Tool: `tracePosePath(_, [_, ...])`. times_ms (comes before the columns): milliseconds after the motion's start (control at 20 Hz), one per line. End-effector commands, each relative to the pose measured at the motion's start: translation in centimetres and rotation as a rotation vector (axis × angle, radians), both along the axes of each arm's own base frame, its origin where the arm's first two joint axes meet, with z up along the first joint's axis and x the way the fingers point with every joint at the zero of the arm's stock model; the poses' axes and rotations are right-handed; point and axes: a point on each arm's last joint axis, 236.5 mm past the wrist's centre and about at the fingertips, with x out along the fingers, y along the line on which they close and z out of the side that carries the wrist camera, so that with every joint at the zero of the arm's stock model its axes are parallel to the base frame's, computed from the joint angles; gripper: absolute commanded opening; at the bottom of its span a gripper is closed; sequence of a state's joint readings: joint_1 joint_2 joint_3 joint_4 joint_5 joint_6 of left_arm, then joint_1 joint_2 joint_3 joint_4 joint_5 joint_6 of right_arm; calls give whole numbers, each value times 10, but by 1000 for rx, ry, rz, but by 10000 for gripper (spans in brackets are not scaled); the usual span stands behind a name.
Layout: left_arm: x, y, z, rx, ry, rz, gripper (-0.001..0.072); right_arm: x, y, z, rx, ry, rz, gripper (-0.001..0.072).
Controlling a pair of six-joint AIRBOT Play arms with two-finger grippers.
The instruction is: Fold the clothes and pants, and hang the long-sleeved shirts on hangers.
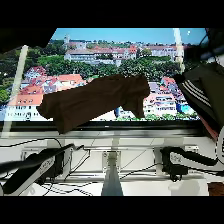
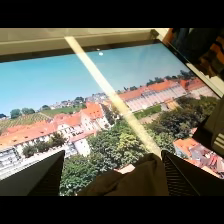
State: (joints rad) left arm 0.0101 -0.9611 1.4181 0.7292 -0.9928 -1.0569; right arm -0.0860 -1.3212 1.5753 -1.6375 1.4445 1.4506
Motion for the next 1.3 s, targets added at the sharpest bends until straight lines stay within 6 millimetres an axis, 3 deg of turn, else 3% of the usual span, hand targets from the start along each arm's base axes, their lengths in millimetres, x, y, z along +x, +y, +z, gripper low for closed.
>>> tracePosePath(0, [1, 3, 0, 0, 2, 10, 688, -67, 8, -115, 349, 295, -140, 10])
tracePosePath(100, [2, 6, 0, -1, 1, 19, 688, -84, 36, -162, 572, 320, -225, 33])
tracePosePath(150, [2, 7, 0, -2, 1, 19, 688, -86, 48, -179, 638, 302, -259, 212])
tracePosePath(200, [1, 6, 0, 0, 4, 16, 688, -85, 61, -194, 691, 272, -285, 467])
tracePosePath(250, [-1, 4, -3, 5, 14, 5, 688, -82, 71, -204, 724, 238, -300, 524])
tracePosePath(550, [1, 12, -14, 65, 29, 21, 688, -43, 119, -222, 700, 126, -246, 514])
tracePosePath(700, [-4, 27, -45, 201, 104, 36, 687, -21, 129, -230, 696, 125, -244, 475])
tracePosePath(800, [-8, 48, -71, 281, 207, 98, 686, -8, 128, -234, 702, 131, -259, 460])
tracePosePath(850, [-12, 64, -87, 328, 279, 148, 657, -4, 129, -234, 705, 134, -254, 426])
tracePosePath(900, [-19, 89, -106, 406, 362, 218, 500, 0, 131, -233, 709, 131, -250, 423])
tracePosePath(950, [-26, 114, -123, 477, 435, 293, 390, 2, 134, -232, 713, 131, -243, 334])
tracePosePath(1000, [-33, 136, -140, 532, 506, 365, 388, 3, 136, -230, 714, 129, -238, 216])
tracePosePath(1100, [-45, 156, -172, 566, 616, 422, 387, 8, 136, -226, 705, 110, -208, 62])
tracePosePath(1150, [-52, 160, -191, 559, 673, 433, 386, 14, 135, -221, 687, 87, -164, 13])
tracePosePath(1250, [-71, 167, -236, 556, 799, 440, 376, 29, 126, -209, 625, 33, -81, 12])
